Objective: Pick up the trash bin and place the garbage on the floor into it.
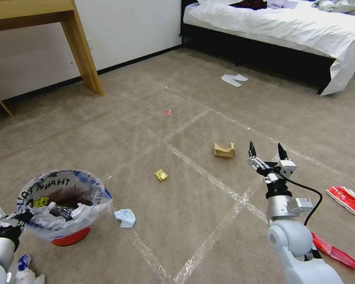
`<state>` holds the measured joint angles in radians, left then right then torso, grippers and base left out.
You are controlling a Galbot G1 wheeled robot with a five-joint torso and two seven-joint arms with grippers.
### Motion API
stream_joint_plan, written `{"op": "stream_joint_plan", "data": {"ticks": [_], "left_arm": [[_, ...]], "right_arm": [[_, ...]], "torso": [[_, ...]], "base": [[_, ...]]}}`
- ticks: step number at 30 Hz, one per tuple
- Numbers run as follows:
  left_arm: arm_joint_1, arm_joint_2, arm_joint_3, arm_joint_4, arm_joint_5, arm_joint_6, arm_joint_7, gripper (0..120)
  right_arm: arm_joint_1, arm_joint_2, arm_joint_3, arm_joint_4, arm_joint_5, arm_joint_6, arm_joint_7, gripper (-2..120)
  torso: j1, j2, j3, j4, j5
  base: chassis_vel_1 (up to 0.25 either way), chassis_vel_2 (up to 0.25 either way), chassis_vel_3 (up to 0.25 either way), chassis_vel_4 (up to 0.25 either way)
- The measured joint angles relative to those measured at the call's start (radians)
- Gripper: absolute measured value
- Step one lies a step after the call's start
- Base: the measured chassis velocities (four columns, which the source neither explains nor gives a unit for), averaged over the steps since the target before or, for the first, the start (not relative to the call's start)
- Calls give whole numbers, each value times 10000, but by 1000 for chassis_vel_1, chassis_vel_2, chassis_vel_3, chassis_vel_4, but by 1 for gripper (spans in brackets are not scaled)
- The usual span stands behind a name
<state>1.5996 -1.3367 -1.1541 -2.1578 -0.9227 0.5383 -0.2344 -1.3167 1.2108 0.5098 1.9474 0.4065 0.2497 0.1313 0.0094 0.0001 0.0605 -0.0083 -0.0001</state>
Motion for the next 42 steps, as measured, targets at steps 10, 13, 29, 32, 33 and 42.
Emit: {"op": "stream_joint_plan", "data": {"ticks": [10, 13, 29, 32, 33, 42], "left_arm": [[2, -13, -10, -32, -18, 10, -23, 5], [3, -35, 1, -18, -5, 10, -23, 5], [33, -73, 178, -81, 88, 17, -32, 5], [-41, -68, 296, -40, 112, 23, -41, 5], [-80, -63, 330, -12, 126, 32, -47, 5], [-116, -90, 356, 14, 142, 75, -68, 5]], "right_arm": [[82, -22, -96, -83, -9, 36, 21, 100], [147, -123, -175, -97, 15, 87, 29, 100], [1371, -1269, -1392, -355, 815, -436, -112, 100], [1739, -1850, -1885, -162, 1507, -1031, -266, 100], [1968, -2107, -2196, -100, 1831, -1331, -330, 100], [4255, -2702, -5155, -344, 3639, -2772, -277, 100]], "torso": [[0, 0, 0, 0, 0], [1, 0, 1, 0, 1], [0, 0, 0, 2, 1], [0, -1, 0, -1, 0], [0, -2, 1, -2, -3], [0, -2, 1, 0, -2]], "base": [[-47, 45, 46, -57], [0, 0, 0, 0], [0, 0, 0, 0], [0, 0, 0, 0], [0, 0, 0, 0], [0, 0, 0, 0]]}}
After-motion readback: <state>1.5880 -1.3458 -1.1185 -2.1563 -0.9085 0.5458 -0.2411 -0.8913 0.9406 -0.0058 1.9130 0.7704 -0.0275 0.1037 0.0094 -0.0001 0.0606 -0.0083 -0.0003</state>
